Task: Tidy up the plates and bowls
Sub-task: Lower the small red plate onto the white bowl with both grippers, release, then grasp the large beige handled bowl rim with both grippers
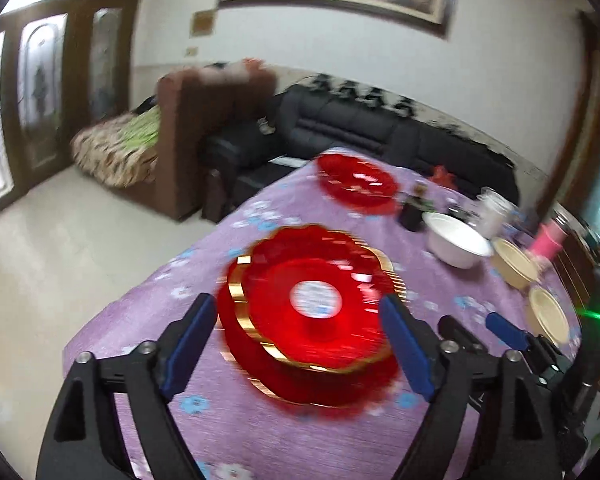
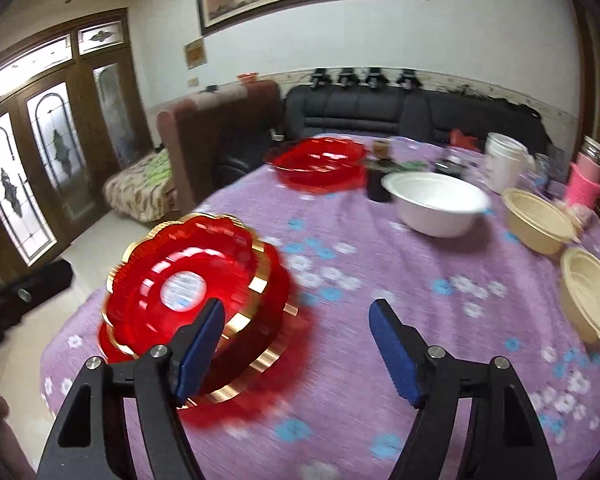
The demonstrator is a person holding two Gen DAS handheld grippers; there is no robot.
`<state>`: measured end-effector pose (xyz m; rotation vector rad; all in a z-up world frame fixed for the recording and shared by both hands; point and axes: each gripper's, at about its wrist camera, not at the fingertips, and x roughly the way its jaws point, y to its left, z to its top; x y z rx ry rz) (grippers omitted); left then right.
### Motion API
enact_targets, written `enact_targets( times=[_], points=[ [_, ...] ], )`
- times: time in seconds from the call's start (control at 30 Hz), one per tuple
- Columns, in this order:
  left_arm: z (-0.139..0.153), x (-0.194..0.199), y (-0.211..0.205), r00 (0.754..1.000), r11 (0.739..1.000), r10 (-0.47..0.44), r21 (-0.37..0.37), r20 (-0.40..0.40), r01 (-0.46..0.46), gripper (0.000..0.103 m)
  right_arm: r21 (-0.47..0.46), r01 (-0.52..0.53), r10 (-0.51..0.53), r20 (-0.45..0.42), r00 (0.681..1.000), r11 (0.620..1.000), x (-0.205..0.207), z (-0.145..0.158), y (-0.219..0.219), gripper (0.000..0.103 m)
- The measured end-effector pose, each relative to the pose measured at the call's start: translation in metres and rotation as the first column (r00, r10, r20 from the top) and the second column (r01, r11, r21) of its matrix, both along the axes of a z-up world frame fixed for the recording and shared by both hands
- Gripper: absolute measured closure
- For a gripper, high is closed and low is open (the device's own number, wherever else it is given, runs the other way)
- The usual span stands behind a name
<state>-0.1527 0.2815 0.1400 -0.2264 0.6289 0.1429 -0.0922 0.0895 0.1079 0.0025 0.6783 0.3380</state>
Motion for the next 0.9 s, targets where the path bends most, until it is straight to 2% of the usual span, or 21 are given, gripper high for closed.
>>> enact_targets(
  times=[0.2, 0.3, 0.4, 0.5, 0.63, 0.67, 0.77, 0.8, 0.9],
  points=[
    [0.0, 0.001, -0.062, 0.985, 0.985, -0.169, 0.032, -0.026, 0.169, 0.015, 0.004, 0.102, -0.101, -0.098, 0.99, 0.995, -0.004, -0.012, -0.094, 0.024],
    [-0.004, 0.004, -0.083, 0.977, 0.977, -0.208, 0.037, -0.047, 0.209, 0.015, 0.012, 0.239, -0.236, -0.106, 0.966, 0.971, 0.002, -0.008, -0.162, 0.024],
    [-0.005, 0.004, -0.104, 0.971, 0.971, -0.232, 0.045, -0.062, 0.235, 0.015, 0.044, 0.418, -0.411, -0.117, 0.904, 0.907, 0.01, -0.005, -0.236, 0.024],
    [-0.003, 0.004, -0.122, 0.965, 0.964, -0.254, 0.062, -0.064, 0.258, 0.015, 0.068, 0.569, -0.557, -0.14, 0.818, 0.819, 0.024, -0.008, -0.305, 0.024],
    [-0.003, 0.013, -0.146, 0.954, 0.954, -0.283, 0.072, -0.097, 0.291, 0.015, 0.018, 0.65, -0.641, -0.153, 0.752, 0.759, 0.048, -0.023, -0.353, 0.025],
    [-0.004, 0.015, -0.151, 0.951, 0.952, -0.288, 0.072, -0.109, 0.297, 0.015, 0.019, 0.663, -0.651, -0.17, 0.74, 0.748, 0.054, -0.03, -0.364, 0.028],
    [-0.008, 0.027, -0.169, 0.939, 0.942, -0.313, 0.076, -0.146, 0.326, 0.015, 0.088, 0.675, -0.641, -0.243, 0.728, 0.733, 0.061, -0.048, -0.386, 0.042],
    [-0.009, 0.032, -0.175, 0.933, 0.939, -0.324, 0.068, -0.155, 0.337, 0.015, 0.117, 0.669, -0.626, -0.268, 0.733, 0.734, 0.063, -0.053, -0.391, 0.05],
    [-0.014, 0.053, -0.192, 0.918, 0.931, -0.355, 0.019, -0.178, 0.364, 0.015, 0.187, 0.621, -0.547, -0.328, 0.77, 0.761, 0.075, -0.065, -0.393, 0.06]
  ],
)
